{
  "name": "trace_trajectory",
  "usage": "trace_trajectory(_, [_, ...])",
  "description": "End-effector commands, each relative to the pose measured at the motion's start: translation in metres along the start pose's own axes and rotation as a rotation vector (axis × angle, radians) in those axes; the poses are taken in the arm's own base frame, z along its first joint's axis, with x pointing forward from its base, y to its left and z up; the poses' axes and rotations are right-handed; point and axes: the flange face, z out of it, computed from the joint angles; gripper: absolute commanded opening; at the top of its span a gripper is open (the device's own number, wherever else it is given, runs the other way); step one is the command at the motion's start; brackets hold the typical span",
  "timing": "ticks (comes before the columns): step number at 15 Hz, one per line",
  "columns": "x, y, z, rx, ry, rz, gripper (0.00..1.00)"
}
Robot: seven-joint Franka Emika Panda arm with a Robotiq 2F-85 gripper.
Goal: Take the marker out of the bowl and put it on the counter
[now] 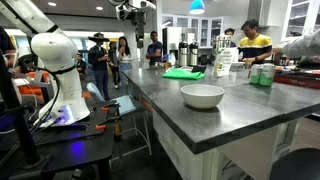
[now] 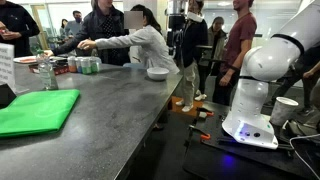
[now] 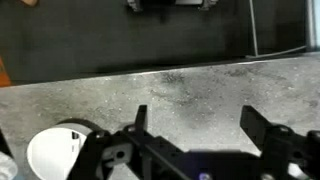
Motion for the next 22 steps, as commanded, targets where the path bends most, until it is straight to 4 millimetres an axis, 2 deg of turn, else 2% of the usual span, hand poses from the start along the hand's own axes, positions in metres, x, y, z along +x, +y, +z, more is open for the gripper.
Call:
trace_trajectory(1, [0.0,0.0,-0.001,0.0,-0.001,0.0,1.0])
trace_trajectory(14, [0.0,0.0,-0.001,0.0,-0.001,0.0,1.0])
trace_trajectory(17, [0.02,0.025,-0.003,-0.001,0.017,0.034,1.0])
trace_trajectory(20, [0.043,0.065,0.0,0.002,0.029,0.065,1.0])
trace_trajectory(22, [0.062,0.096,0.01,-0.016,0.022,0.1,1.0])
